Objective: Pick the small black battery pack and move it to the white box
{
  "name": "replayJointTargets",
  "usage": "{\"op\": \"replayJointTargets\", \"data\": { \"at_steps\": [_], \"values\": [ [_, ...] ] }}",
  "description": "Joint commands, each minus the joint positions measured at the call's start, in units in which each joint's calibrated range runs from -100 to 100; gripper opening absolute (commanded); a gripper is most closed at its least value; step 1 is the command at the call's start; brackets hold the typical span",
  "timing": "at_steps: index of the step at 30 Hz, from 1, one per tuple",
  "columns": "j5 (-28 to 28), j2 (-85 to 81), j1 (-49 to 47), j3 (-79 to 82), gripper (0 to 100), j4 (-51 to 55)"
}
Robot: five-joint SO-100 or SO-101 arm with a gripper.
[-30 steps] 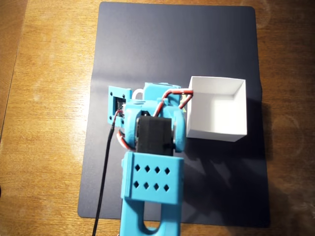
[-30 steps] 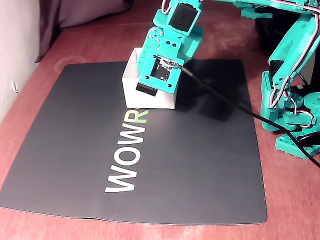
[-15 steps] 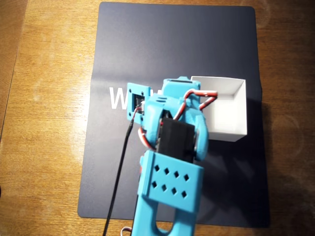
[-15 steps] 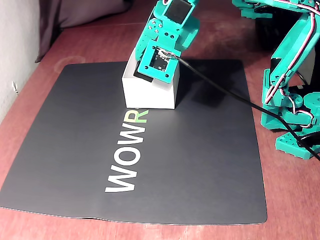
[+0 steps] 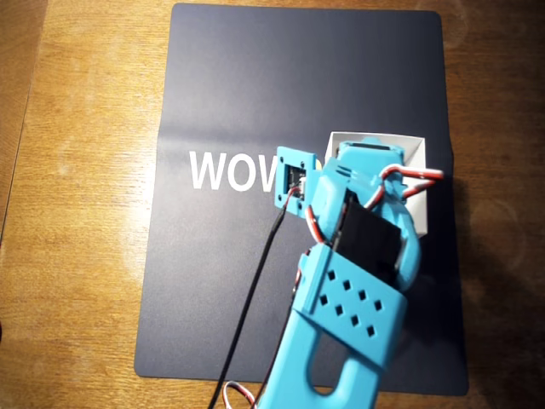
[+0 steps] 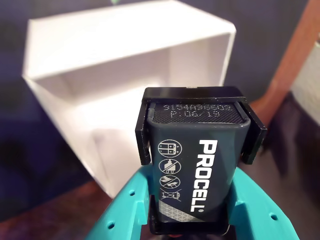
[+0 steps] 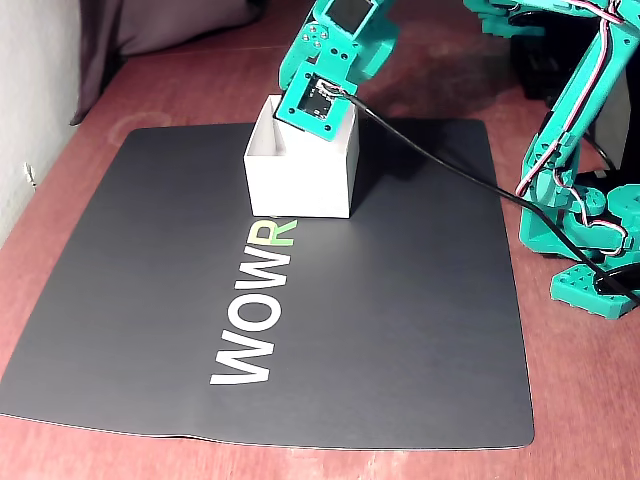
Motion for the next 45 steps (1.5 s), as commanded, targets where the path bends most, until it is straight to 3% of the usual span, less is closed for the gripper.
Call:
{"op": "replayJointTargets", "data": {
  "at_steps": [1, 28, 34, 45],
  "values": [
    [0.1, 0.0, 3.1, -1.2, 0, -2.2],
    [2.1, 5.7, 4.1, -1.0, 1, -7.2],
    [2.2, 5.4, 4.6, 2.1, 11, -7.3],
    [2.6, 5.3, 4.0, 3.2, 13, -7.1]
  ]
}}
